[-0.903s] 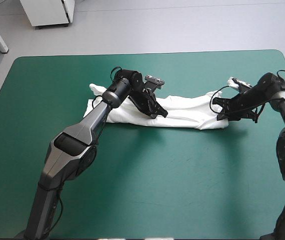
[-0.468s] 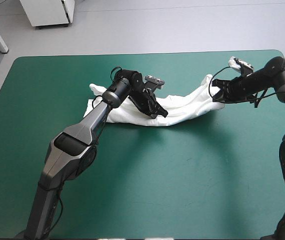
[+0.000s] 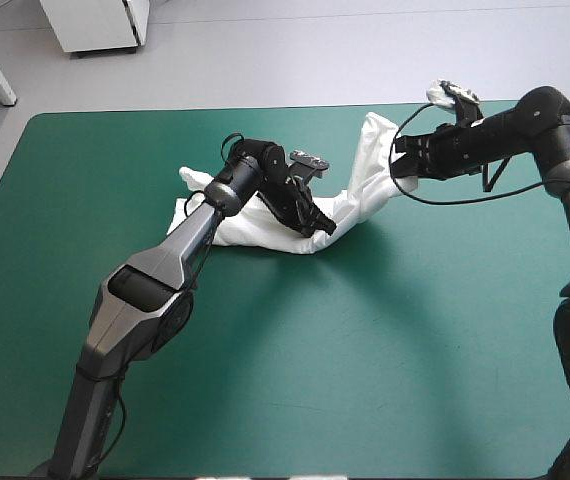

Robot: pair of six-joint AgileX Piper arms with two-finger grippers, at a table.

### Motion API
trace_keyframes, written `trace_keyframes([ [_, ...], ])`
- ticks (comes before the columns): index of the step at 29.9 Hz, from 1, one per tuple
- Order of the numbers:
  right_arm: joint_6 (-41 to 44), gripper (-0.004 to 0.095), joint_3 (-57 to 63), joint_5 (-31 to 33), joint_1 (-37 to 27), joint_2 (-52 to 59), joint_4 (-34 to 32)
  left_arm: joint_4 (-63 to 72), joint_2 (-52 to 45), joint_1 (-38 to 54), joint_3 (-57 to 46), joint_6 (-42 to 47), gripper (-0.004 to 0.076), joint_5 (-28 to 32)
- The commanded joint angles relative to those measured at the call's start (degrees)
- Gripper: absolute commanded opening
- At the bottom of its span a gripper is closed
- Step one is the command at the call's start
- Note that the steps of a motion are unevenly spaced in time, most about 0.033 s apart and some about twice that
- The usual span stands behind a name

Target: Fold the cloth

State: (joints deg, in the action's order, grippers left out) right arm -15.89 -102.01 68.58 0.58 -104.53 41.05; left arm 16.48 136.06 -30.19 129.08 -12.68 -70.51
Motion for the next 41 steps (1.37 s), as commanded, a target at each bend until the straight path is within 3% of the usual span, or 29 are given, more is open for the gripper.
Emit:
trace_keyframes([
  [1,-0.91,-0.0016,-2.03,-0.52,2.22,3.47,3.45,2.45,-2.45,-0.54,0.95,0.36,-0.0022,-2.61],
  [16,-1.02,-0.0016,-8.39,-0.49,4.54,3.47,3.43,-0.45,-2.91,-0.31,1.18,2.48,-0.0022,-3.20],
  [24,-1.02,-0.0016,-8.39,-0.59,4.54,3.47,2.44,-4.99,-14.74,2.96,0.06,3.45,-0.0022,-3.32],
  [28,-1.02,-0.0016,-8.39,-0.59,4.54,3.47,2.44,-5.54,-24.12,3.06,-6.64,2.25,-0.0022,-3.32],
  [36,-1.02,-0.0016,-8.39,-0.47,4.54,3.47,2.64,-5.49,-48.71,2.82,-33.72,1.18,-0.0022,-3.10],
  [41,-1.02,-0.0016,-8.39,-0.47,4.54,3.47,2.64,-4.50,-56.86,2.82,-39.90,2.40,-0.0022,-3.13],
])
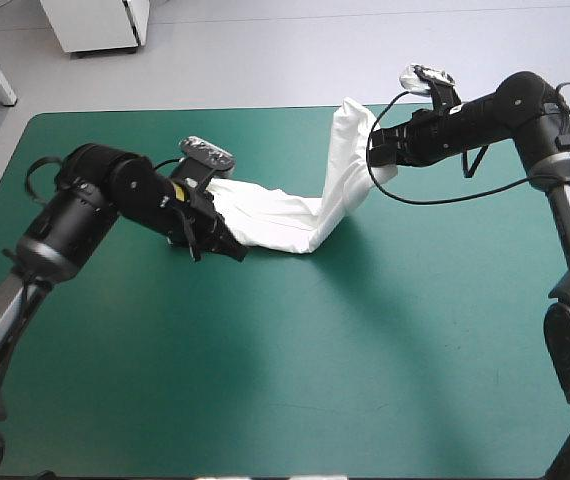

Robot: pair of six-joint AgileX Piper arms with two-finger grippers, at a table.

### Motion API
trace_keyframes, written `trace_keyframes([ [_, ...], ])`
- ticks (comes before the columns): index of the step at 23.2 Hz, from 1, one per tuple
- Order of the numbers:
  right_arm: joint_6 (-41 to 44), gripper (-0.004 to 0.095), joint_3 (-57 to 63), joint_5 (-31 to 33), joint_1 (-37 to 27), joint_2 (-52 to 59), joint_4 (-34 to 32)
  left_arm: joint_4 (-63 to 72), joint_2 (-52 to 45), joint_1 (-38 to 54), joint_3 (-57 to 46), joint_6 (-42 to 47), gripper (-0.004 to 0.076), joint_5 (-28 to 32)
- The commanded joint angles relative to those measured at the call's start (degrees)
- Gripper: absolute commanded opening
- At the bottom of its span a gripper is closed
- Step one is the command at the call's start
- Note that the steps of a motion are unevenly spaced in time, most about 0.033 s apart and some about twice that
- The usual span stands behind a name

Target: Fold the cloth

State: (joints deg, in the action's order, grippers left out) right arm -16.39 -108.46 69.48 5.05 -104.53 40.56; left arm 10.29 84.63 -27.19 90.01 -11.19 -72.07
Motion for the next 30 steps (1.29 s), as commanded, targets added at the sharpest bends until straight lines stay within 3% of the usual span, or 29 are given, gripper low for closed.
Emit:
trace_keyframes([
  [1,-0.52,-0.0016,-2.02,-1.28,0.07,3.47,3.36,2.59,-6.91,-0.17,-0.98,1.93,-0.0022,-1.58],
  [11,-0.45,-0.0016,-5.51,-2.16,1.89,3.47,3.43,8.15,-9.23,-0.17,-0.98,2.05,-0.0022,-1.58],
  [16,-2.66,-0.0016,-5.51,-9.02,9.39,2.38,2.66,11.50,-10.85,-0.17,-0.98,2.05,-0.0022,-1.66],
  [30,-4.96,-0.0016,-8.08,-15.89,20.68,-7.67,2.67,11.50,-19.75,-0.17,-0.98,5.33,-0.0022,-1.66],
])
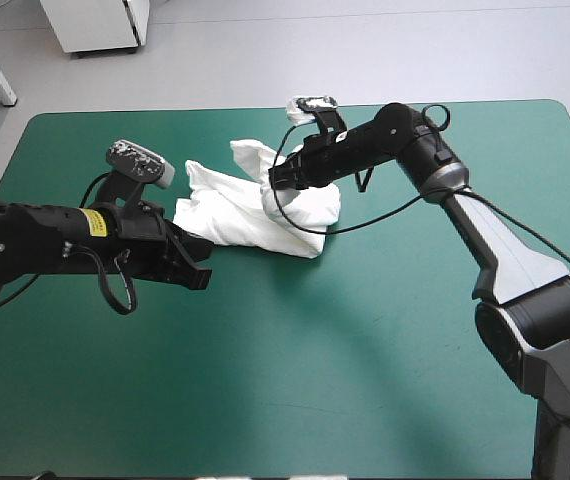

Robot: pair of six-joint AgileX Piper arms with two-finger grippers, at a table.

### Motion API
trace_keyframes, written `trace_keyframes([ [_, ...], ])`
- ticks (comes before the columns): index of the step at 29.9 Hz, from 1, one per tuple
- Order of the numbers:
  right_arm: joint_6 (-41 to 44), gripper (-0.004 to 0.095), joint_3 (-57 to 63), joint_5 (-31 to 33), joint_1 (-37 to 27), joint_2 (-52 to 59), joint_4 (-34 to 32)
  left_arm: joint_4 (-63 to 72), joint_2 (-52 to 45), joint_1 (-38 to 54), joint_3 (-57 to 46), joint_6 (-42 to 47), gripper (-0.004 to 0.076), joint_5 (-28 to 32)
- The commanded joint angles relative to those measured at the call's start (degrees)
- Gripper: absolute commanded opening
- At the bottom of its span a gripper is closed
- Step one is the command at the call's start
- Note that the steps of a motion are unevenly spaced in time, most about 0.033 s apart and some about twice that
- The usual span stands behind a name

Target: Fold the cloth

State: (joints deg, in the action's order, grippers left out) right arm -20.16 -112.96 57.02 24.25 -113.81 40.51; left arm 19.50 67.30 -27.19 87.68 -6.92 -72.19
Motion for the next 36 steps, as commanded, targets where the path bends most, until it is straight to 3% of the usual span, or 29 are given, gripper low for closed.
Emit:
trace_keyframes([
  [1,-1.18,-0.0016,-4.47,-3.87,1.95,0.83,2.71,2.29,-2.73,-0.17,1.35,1.57,-0.0022,-1.54],
  [12,2.33,-0.0010,-16.86,-5.00,6.51,-10.55,2.06,4.08,-7.16,-0.17,-2.35,4.06,-0.0022,-1.54],
  [21,2.91,0.0090,-19.29,-9.71,8.58,-15.87,3.85,5.87,-7.59,-0.17,-3.30,5.04,-0.0022,-1.54],
  [23,2.11,0.0163,-19.29,-9.71,8.62,-16.48,5.55,6.01,-7.59,-0.17,-3.30,5.04,-0.0022,-1.54],
  [27,0.42,0.0434,-19.62,-7.34,8.62,-16.98,8.92,6.73,-7.59,-0.17,-3.30,4.92,-0.0022,-1.54],
  [29,0.52,0.0513,-20.64,-5.75,8.62,-16.98,8.63,6.73,-7.59,-0.17,-3.30,4.92,-0.0022,-1.54],
  [36,7.02,0.0534,-28.79,1.12,8.62,-16.98,-0.79,7.59,-7.59,-0.17,-3.30,4.92,-0.0022,-1.54],
])
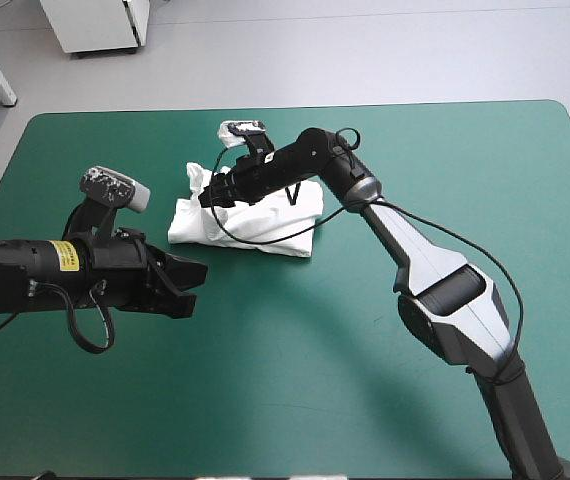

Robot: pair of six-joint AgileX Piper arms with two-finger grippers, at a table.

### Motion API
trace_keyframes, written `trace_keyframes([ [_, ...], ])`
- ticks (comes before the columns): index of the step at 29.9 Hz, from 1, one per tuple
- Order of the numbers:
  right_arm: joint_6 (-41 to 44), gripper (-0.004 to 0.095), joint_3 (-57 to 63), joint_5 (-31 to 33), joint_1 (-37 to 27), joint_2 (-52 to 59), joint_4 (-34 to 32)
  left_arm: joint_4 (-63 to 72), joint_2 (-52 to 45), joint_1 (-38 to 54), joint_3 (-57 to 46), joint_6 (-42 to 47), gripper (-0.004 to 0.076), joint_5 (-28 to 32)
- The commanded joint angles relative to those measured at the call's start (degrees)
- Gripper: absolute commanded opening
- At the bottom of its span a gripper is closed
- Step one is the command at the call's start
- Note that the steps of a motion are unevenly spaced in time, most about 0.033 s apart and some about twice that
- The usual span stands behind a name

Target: Fold the cloth

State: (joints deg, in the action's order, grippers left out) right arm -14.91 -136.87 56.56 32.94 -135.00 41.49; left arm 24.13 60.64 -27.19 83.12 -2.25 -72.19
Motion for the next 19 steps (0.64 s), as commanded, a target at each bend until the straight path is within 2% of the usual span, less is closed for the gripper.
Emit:
trace_keyframes([
  [1,2.43,0.0528,-6.44,2.91,-0.07,4.21,-3.21,2.97,-0.93,-0.17,1.26,0.26,-0.0022,-1.54],
  [8,6.67,0.0514,-13.13,15.01,-1.09,4.21,-14.21,3.10,-0.93,-0.17,1.26,0.26,-0.0022,-1.54],
  [14,13.79,0.0514,-13.15,15.01,-4.63,4.32,-15.63,3.59,-0.93,-0.17,1.26,0.26,-0.0022,-1.54],
  [19,15.84,0.0514,-9.96,15.13,-8.36,5.37,-16.79,3.48,-0.93,-0.17,1.26,0.17,-0.0022,-1.54],
])
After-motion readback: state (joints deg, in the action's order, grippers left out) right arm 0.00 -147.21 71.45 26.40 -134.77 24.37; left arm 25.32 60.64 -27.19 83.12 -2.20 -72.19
